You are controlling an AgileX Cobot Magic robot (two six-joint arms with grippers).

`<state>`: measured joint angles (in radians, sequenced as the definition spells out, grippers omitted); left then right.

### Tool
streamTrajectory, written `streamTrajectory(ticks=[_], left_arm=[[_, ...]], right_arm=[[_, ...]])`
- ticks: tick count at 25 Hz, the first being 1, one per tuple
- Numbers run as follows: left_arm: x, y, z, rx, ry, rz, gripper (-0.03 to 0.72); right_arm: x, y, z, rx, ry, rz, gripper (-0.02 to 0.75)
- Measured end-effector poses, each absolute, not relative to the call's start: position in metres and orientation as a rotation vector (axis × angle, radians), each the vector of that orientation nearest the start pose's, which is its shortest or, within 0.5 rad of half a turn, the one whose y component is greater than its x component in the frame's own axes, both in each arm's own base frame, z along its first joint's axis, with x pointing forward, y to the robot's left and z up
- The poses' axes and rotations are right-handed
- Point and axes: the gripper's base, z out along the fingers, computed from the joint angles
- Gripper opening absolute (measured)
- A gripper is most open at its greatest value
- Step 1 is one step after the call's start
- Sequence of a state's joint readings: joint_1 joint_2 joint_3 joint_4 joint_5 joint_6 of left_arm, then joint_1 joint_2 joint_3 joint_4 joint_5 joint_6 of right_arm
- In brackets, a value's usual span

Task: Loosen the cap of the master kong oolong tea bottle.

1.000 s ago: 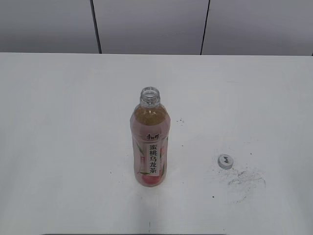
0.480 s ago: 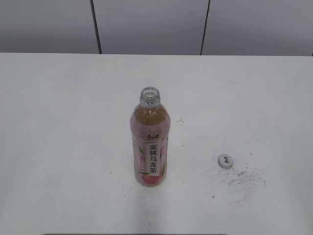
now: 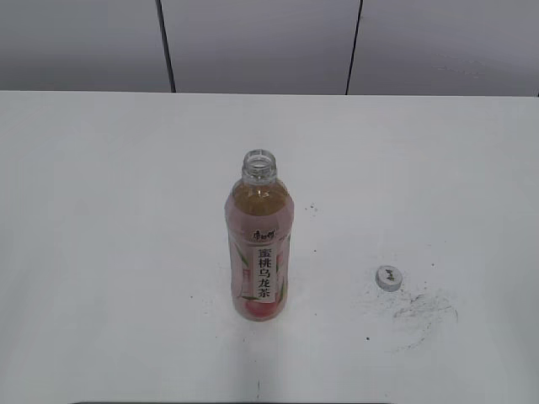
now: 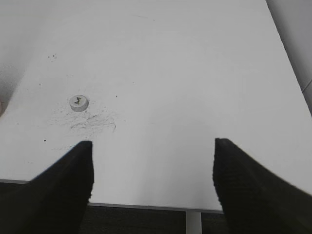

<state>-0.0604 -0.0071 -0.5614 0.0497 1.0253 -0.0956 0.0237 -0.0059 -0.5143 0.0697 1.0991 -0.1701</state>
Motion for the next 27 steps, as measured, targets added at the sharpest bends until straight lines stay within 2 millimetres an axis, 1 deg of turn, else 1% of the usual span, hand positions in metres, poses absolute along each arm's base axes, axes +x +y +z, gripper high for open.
streamTrajectory(ticks=[27], left_arm=[[-0.0123, 0.0046, 0.2970, -0.037, 1.939, -0.045, 0.508]], right_arm=[[-0.0093, 0.0055, 0.2783, -0.205, 2.049, -0.006, 0.574]])
